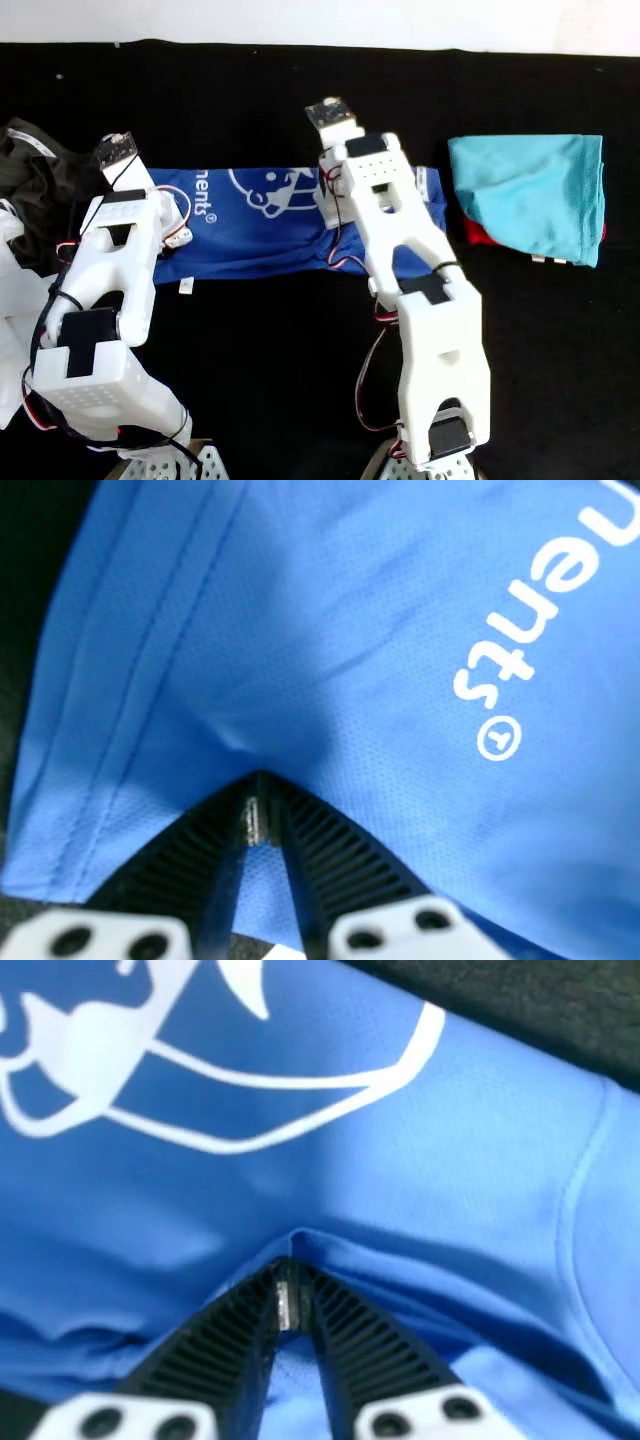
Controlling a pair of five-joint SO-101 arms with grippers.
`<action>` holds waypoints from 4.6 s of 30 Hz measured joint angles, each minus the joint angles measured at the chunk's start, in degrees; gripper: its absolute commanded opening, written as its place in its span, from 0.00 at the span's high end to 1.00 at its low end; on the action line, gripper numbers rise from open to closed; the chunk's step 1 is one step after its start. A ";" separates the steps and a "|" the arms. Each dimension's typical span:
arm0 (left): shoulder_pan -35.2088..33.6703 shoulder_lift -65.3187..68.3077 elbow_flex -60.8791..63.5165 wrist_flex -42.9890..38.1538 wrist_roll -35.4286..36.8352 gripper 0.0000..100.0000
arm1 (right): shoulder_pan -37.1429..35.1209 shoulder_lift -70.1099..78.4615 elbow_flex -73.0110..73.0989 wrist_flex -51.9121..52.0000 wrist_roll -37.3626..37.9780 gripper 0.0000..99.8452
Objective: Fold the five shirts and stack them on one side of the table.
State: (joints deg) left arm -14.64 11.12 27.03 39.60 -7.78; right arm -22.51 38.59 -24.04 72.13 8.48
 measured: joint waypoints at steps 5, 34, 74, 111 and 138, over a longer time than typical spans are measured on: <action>0.00 0.00 0.00 0.00 0.00 0.99 | 0.00 0.79 0.00 -0.88 0.00 0.99; 0.00 0.00 0.00 0.00 0.09 0.99 | 0.00 -8.70 -10.90 25.05 3.16 0.99; 0.00 0.00 0.00 0.00 0.09 0.99 | 0.00 -8.70 9.85 -6.07 3.16 0.98; 0.00 0.00 0.00 0.00 0.09 0.99 | -2.73 -8.70 -0.26 16.18 3.52 0.82; 0.00 0.00 0.00 0.00 0.09 0.99 | -3.52 -5.27 0.97 14.24 3.52 0.94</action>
State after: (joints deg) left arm -14.64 11.12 27.03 39.60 -7.69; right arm -26.02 33.32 -23.08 86.37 12.00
